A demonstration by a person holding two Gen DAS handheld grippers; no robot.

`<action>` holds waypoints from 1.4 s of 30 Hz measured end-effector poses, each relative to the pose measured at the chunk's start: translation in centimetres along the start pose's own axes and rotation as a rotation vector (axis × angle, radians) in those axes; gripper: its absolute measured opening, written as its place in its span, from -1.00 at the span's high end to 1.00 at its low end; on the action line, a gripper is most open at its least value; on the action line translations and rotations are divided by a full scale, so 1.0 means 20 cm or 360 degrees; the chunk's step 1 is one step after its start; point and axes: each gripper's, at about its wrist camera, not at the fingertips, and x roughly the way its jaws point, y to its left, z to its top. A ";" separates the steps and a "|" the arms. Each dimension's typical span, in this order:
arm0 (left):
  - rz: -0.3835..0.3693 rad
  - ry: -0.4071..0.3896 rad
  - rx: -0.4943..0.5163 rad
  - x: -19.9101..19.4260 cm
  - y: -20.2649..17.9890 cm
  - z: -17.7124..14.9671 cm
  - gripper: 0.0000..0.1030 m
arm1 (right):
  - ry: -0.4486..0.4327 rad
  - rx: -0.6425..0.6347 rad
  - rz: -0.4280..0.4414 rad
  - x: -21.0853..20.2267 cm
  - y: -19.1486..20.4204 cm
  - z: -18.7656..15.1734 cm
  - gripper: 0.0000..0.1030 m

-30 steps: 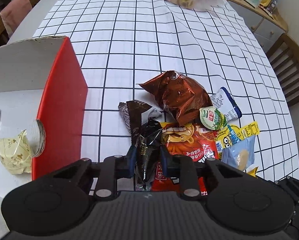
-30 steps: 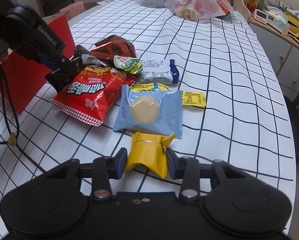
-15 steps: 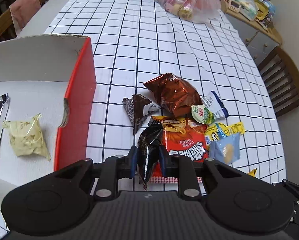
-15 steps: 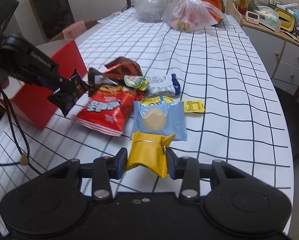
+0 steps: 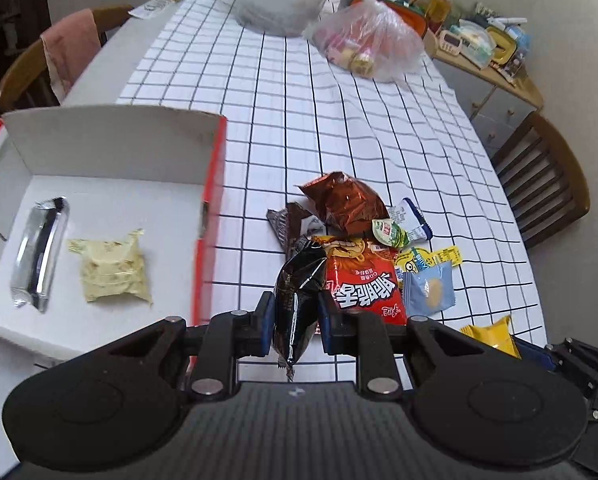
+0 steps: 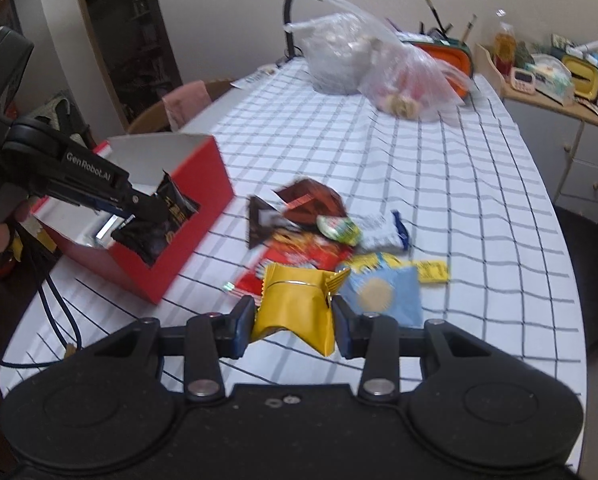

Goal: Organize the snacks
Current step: 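Carry the yellow packet and dark wrapper into the box with both tools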

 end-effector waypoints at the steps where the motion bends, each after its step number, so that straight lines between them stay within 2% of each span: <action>1: -0.0004 -0.0003 -0.0002 -0.02 0.02 0.00 0.58 | -0.0008 -0.0006 0.0005 0.00 0.03 0.02 0.24; 10: -0.0005 -0.0077 0.0003 -0.23 0.22 0.02 0.58 | -0.0057 -0.0085 0.0065 0.04 0.33 0.16 0.24; 23: 0.0125 -0.0154 -0.0031 -0.39 0.69 0.11 0.58 | -0.0053 -0.0163 0.0103 0.28 0.75 0.35 0.24; 32: 0.0251 -0.0104 -0.0011 -0.29 0.98 0.21 0.58 | 0.0052 -0.0201 0.0059 0.56 0.94 0.42 0.24; 42: 0.0371 0.0013 0.0076 -0.05 1.11 0.29 0.58 | 0.0172 -0.0254 0.0007 0.84 1.07 0.44 0.23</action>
